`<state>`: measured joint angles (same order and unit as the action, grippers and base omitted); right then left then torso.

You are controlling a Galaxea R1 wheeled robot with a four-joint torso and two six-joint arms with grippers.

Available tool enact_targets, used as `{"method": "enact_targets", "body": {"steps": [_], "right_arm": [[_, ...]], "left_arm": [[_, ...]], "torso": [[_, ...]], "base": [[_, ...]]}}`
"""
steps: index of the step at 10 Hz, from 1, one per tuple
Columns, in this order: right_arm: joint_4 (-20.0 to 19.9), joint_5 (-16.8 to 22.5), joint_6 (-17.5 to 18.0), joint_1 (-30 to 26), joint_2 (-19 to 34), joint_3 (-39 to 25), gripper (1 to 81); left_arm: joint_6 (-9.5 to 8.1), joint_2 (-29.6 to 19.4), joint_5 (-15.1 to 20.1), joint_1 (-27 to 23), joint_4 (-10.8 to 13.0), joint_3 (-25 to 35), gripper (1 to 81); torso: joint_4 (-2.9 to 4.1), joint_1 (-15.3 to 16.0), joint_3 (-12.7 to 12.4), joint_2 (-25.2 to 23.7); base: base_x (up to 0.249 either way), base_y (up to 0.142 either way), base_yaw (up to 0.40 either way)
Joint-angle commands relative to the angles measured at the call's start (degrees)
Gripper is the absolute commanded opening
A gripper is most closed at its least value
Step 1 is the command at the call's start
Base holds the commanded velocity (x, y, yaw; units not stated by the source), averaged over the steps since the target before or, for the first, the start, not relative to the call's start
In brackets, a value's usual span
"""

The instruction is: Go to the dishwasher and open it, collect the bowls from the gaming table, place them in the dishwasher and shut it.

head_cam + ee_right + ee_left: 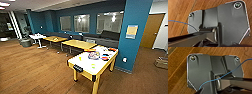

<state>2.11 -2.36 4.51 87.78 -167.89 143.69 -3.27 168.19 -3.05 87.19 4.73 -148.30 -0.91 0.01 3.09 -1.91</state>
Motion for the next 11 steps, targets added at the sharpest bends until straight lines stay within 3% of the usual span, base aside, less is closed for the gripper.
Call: {"method": "enact_targets", "body": {"steps": [1,11], "right_arm": [[0.35,2.98,-0.12,-2.65,0.42,-0.44,81.1],[0.35,2.98,-0.12,-2.65,0.42,-0.26,81.1]], "left_arm": [[0.02,-0.40,2.87,-2.77,0.46,0.11,81.1],[0.02,-0.31,2.87,-2.85,0.46,0.11,81.1]], "torso": [[0.00,0.00,0.00,0.00],[0.00,0.00,0.00,0.00]], "base": [[0.195,0.000,0.000],[0.201,0.069,0.000]]}}
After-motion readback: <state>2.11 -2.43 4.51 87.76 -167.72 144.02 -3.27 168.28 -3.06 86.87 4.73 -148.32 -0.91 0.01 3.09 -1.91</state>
